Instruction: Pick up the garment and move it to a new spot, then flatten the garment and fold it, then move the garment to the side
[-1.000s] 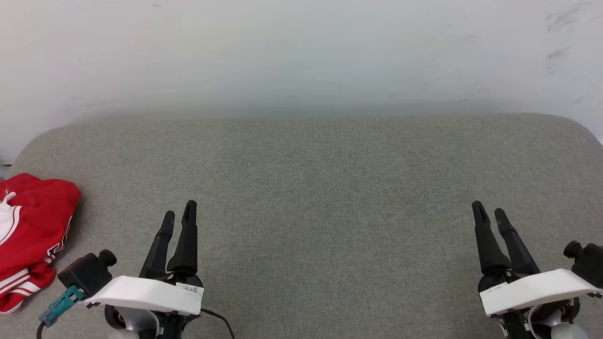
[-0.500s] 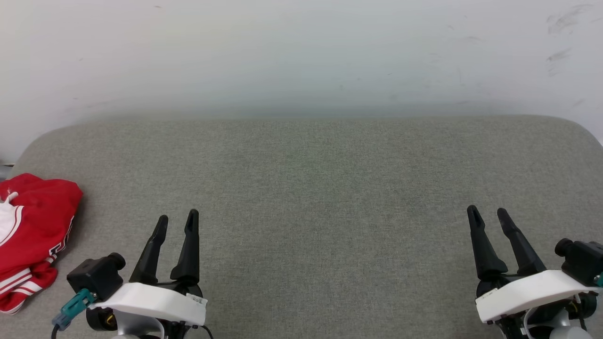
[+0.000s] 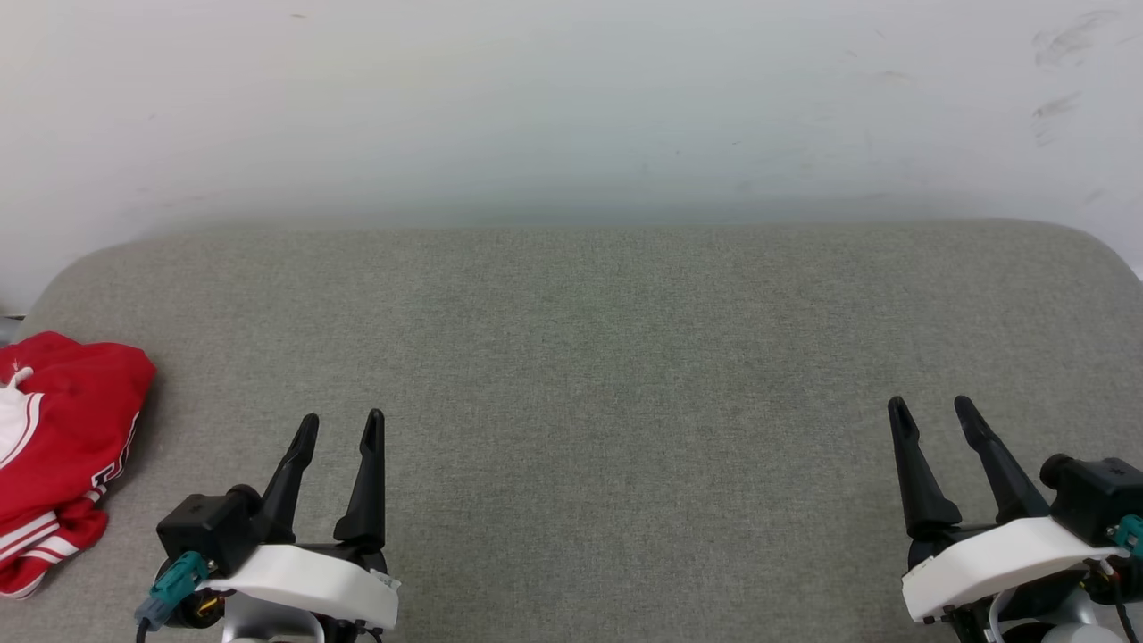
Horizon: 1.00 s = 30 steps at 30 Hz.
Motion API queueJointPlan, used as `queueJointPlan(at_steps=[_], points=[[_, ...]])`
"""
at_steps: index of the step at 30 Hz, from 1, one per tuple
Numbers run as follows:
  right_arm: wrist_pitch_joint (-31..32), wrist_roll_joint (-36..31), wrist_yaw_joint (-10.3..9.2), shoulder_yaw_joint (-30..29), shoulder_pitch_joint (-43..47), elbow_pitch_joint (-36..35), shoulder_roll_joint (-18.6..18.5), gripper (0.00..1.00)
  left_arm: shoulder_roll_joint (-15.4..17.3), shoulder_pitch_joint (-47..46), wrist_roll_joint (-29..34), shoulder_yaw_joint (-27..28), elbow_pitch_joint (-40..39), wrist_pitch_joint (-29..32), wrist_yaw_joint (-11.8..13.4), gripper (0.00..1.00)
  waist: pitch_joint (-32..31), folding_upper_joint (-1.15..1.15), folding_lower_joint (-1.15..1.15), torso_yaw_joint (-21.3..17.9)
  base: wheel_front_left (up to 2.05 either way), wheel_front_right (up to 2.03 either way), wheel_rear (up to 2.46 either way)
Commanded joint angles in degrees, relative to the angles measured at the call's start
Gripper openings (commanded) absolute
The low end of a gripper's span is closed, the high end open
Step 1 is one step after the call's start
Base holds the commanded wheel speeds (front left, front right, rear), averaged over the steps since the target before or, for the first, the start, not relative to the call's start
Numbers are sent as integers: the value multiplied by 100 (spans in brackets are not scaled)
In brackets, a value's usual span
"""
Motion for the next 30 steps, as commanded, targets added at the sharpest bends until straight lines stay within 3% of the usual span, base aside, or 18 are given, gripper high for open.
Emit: queueJointPlan(at_steps=[1,30], points=[[7,-144,-1,-8,12,-84,14,100,35,26,136,-4,-25,-54,22,100,-2,0,0,-2,0,0,0],[-155,-888,-2,-109,165,-219,19,100,-13,76,1277,60,302,-394,24,100,-8,0,0,14,0,0,0]])
